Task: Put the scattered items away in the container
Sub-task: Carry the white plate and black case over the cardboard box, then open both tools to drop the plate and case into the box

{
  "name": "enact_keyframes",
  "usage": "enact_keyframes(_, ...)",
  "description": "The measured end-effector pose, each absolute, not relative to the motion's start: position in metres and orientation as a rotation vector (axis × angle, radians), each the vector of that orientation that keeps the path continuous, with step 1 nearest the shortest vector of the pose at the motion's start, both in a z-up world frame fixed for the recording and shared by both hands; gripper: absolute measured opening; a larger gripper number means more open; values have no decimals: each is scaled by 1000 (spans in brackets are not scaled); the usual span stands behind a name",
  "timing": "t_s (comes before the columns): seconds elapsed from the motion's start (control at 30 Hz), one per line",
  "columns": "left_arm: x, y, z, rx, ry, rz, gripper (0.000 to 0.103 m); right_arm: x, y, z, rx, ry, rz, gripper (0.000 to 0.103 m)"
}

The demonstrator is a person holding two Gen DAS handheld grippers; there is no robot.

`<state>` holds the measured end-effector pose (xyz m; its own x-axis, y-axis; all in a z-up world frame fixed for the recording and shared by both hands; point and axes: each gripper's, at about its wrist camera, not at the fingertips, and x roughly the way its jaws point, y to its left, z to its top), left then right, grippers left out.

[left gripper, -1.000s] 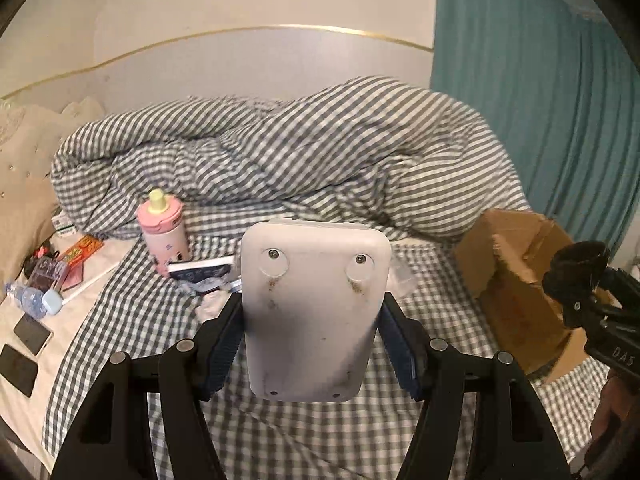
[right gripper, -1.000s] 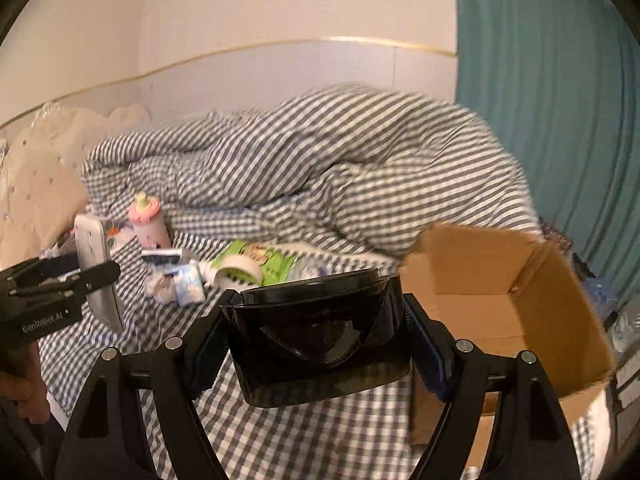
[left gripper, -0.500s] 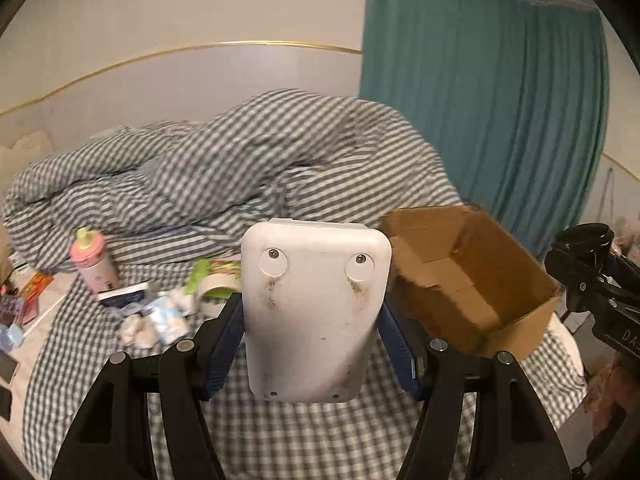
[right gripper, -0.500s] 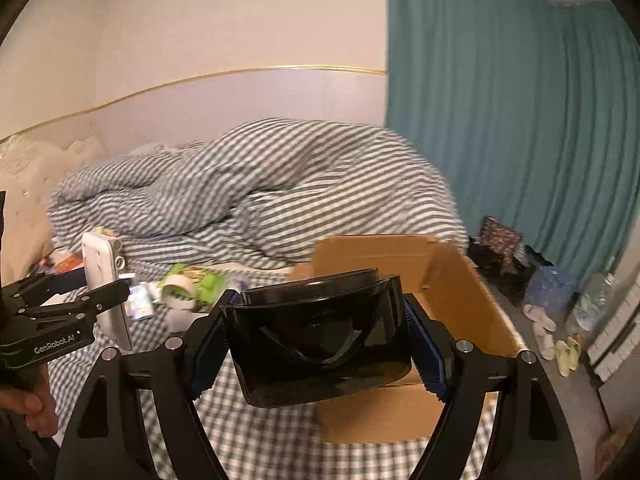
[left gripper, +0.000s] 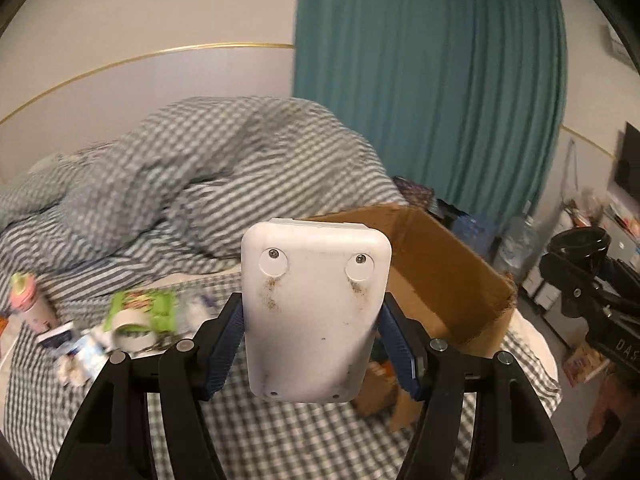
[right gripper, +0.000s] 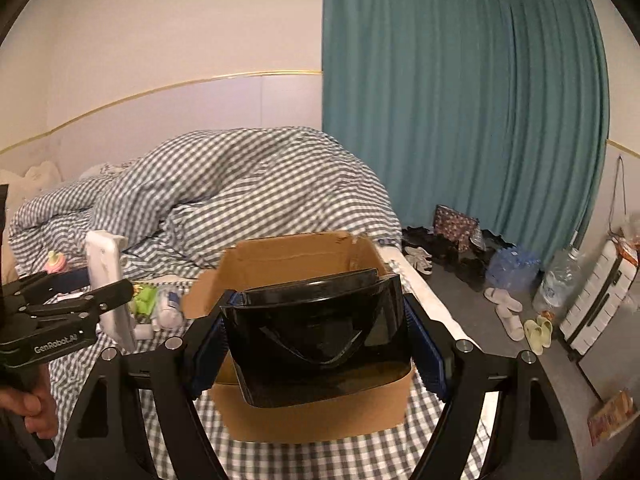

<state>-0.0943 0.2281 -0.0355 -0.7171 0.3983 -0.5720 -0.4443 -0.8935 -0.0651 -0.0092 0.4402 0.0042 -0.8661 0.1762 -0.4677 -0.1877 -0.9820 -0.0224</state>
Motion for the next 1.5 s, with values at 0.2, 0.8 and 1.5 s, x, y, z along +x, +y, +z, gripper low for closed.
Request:
enact_keyframes(0.2, -115, 279, -52, -861, 171, 2456, 67, -9, 469, -4, -722, 58, 2826, 79)
enact_keyframes(0.8, -149, 350, -95, -967, 308, 2417, 89, -33, 510, -32, -788, 97, 2792, 79)
enact_keyframes(1.5, -171, 219, -61, -889, 205, 2686, 101, -129, 439, -97, -1059, 18, 2820, 83)
